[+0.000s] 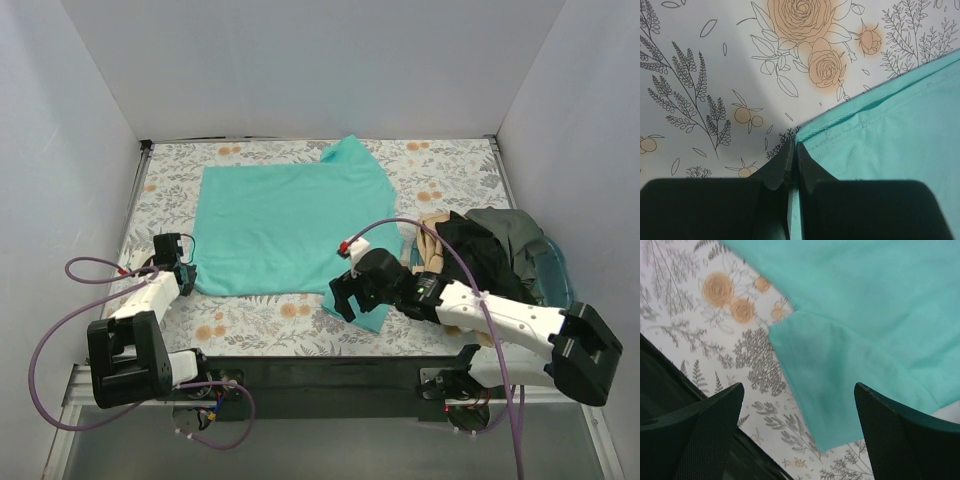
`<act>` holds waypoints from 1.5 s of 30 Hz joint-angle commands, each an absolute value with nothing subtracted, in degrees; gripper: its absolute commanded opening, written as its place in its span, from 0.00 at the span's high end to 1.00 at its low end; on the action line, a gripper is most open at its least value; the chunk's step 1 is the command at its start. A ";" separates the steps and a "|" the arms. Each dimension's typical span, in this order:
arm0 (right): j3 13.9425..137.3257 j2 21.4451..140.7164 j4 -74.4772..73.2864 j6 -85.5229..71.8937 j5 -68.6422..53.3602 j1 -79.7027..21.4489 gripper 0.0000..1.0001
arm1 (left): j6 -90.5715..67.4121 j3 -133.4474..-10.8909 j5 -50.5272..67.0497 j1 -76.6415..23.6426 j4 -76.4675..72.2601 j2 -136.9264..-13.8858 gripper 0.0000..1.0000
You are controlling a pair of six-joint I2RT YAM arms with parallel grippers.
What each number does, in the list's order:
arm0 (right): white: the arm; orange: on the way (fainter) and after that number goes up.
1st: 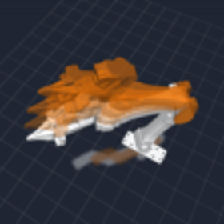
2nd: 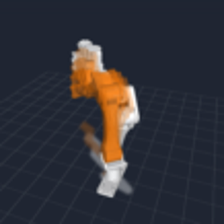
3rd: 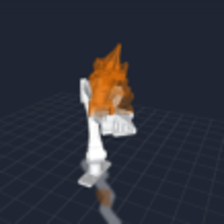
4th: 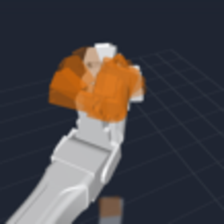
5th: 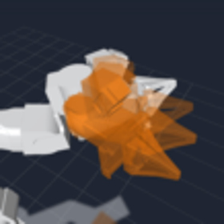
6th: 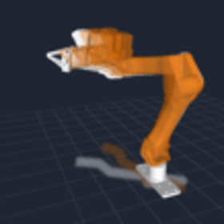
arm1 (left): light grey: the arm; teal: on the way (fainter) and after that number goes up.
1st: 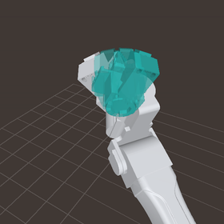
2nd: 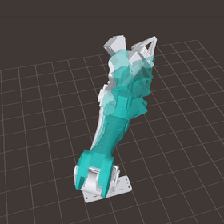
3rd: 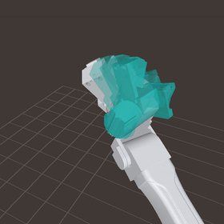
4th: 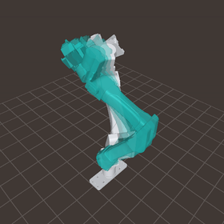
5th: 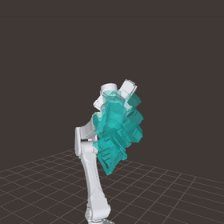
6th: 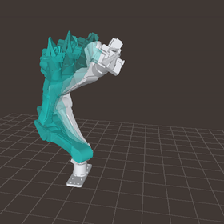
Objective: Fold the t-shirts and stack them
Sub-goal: Flatten the tshirt out, then fold the tshirt
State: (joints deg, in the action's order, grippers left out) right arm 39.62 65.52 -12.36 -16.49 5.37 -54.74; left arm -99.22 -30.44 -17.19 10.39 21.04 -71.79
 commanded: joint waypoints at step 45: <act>35.95 74.98 -24.70 -20.83 5.72 -66.53 0.99 | -107.40 -32.96 -22.24 10.46 34.19 -64.25 1.00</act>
State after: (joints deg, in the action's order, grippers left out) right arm 37.93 76.82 -23.05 -20.78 10.74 -65.45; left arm -105.36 -31.68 -20.58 10.39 32.25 -66.63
